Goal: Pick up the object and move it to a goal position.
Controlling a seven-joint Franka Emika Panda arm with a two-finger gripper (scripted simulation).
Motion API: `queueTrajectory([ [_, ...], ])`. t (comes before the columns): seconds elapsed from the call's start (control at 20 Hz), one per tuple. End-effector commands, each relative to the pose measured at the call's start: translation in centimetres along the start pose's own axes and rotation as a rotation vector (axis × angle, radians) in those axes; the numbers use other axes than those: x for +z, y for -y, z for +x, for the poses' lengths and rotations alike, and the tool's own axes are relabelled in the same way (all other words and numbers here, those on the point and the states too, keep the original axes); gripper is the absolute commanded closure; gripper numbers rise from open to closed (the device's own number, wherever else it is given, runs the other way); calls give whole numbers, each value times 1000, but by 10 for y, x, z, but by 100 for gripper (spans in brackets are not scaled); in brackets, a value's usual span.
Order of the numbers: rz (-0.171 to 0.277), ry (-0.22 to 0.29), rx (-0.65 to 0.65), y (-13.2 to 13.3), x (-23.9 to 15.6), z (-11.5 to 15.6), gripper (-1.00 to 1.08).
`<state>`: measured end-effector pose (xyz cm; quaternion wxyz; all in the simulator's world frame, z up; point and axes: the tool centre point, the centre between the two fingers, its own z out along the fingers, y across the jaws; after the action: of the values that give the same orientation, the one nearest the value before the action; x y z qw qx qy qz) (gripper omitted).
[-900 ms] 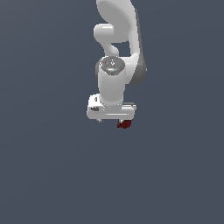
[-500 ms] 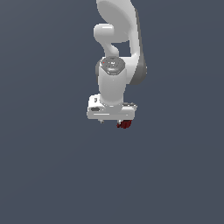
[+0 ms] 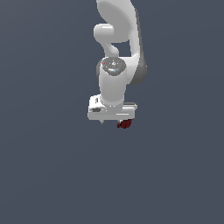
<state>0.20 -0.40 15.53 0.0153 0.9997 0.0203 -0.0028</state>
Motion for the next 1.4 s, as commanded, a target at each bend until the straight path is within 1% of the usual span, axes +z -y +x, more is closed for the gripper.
queueTrajectory([
  [0.0,2,1,-30,2,2,-2,-60],
  [0.35,10,6,-169,11,11,-10,-60],
  [1.1,40,12,-606,41,38,-38,-60],
  [1.35,48,11,-725,49,44,-46,-60],
])
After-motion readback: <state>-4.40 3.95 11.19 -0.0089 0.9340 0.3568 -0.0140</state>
